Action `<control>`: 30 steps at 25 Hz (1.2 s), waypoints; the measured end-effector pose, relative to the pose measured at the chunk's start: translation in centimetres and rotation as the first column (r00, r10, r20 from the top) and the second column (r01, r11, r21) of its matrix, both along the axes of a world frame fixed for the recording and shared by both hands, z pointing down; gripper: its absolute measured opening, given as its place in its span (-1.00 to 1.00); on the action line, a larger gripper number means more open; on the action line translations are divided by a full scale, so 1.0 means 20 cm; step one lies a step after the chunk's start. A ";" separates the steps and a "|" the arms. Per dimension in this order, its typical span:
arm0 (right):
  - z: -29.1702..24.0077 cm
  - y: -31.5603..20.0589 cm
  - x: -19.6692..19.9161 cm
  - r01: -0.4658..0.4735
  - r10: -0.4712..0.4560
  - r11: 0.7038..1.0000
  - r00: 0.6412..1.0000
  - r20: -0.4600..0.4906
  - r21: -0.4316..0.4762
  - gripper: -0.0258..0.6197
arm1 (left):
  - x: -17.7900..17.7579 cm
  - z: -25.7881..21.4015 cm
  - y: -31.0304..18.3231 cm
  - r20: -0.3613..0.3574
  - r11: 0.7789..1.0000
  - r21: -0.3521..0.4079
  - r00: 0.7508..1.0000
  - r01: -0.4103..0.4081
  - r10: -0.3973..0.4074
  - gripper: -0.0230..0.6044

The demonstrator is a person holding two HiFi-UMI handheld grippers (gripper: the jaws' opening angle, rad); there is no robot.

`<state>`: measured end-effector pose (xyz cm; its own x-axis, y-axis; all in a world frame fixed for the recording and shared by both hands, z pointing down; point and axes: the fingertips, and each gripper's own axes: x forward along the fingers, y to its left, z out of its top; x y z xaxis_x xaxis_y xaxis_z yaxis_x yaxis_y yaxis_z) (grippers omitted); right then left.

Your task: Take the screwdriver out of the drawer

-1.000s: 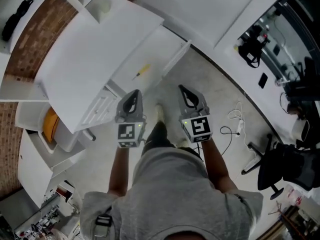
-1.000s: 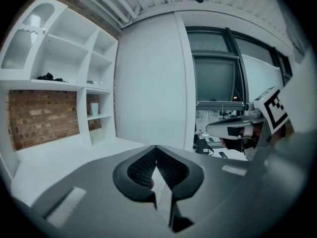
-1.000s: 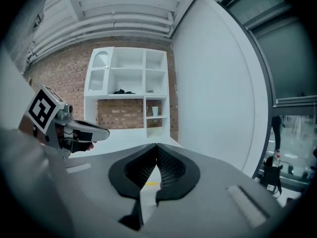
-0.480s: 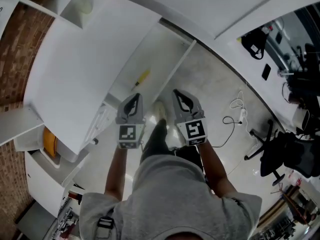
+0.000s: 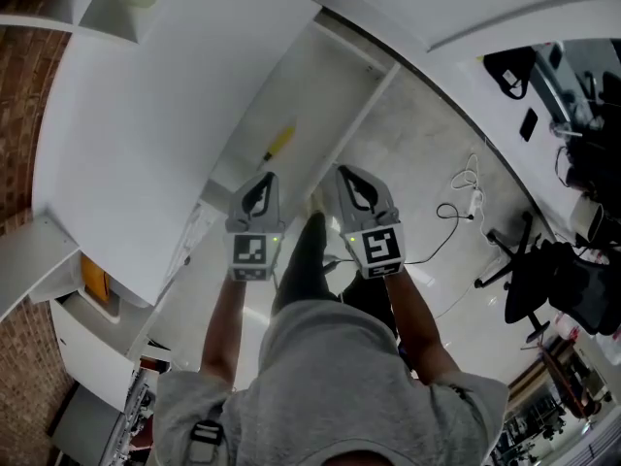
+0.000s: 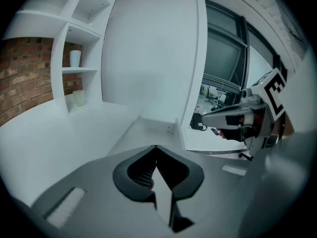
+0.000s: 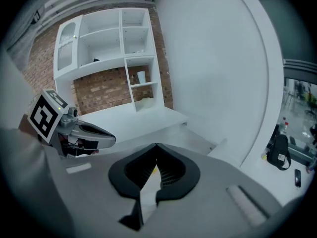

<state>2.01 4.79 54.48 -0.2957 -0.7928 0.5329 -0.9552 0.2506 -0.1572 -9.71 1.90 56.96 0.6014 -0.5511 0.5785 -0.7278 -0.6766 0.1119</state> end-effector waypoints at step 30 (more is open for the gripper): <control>0.34 -0.11 0.16 -0.116 0.119 0.984 0.993 0.011 -0.136 -0.91 | 0.07 0.87 -0.18 0.232 0.954 -0.263 0.950 -0.145 0.209 -0.35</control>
